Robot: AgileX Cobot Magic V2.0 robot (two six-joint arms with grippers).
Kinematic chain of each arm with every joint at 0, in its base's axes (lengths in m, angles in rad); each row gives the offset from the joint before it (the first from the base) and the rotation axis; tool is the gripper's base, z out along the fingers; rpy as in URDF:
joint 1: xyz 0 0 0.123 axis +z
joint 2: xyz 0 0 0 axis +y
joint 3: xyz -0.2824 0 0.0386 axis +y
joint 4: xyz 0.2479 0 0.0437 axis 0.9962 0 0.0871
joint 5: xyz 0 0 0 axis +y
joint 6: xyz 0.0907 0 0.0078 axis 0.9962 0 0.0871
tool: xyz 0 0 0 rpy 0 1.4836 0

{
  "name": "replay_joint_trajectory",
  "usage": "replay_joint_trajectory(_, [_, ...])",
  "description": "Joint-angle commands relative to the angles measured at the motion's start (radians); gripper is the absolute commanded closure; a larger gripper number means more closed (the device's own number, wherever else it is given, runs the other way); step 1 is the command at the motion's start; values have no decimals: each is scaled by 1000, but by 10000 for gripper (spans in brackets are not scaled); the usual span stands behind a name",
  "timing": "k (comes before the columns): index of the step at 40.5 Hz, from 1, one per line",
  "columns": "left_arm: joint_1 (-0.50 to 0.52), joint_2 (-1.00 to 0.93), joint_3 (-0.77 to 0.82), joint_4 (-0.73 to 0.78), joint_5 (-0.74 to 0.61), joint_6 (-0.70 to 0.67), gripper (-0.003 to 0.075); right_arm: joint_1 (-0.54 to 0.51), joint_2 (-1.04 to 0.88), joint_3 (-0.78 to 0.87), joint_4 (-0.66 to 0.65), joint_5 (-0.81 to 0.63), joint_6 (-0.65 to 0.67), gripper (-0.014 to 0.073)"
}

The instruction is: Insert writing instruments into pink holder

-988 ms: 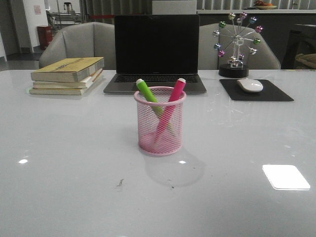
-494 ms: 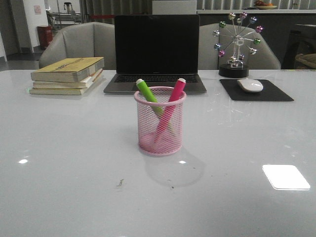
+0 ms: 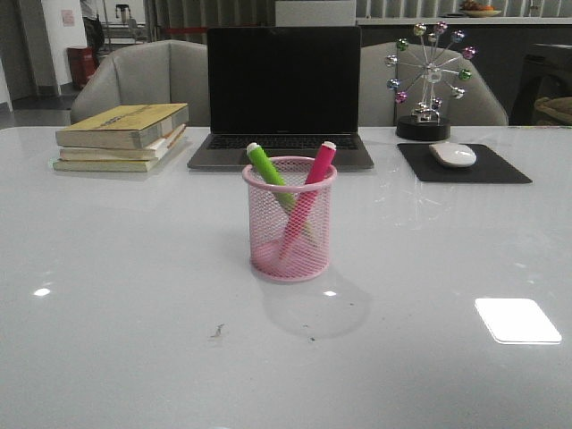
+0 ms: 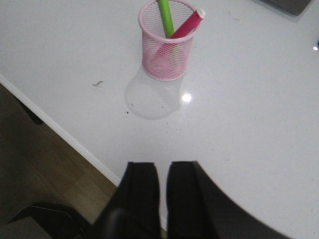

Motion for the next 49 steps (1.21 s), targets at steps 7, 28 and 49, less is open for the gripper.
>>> replay_joint_trajectory(7, [1, -3, -27, 3, -69, -11, 629, -2, -2, -27, -9, -67, -9, 505])
replay_joint_trajectory(28, [311, -307, 212, 30, -520, -11, 629, -2, -2, -27, -9, -67, -9, 505])
replay_joint_trajectory(49, [558, -675, 702, -83, -894, -11, 629, -2, -2, -27, -9, -67, -9, 505])
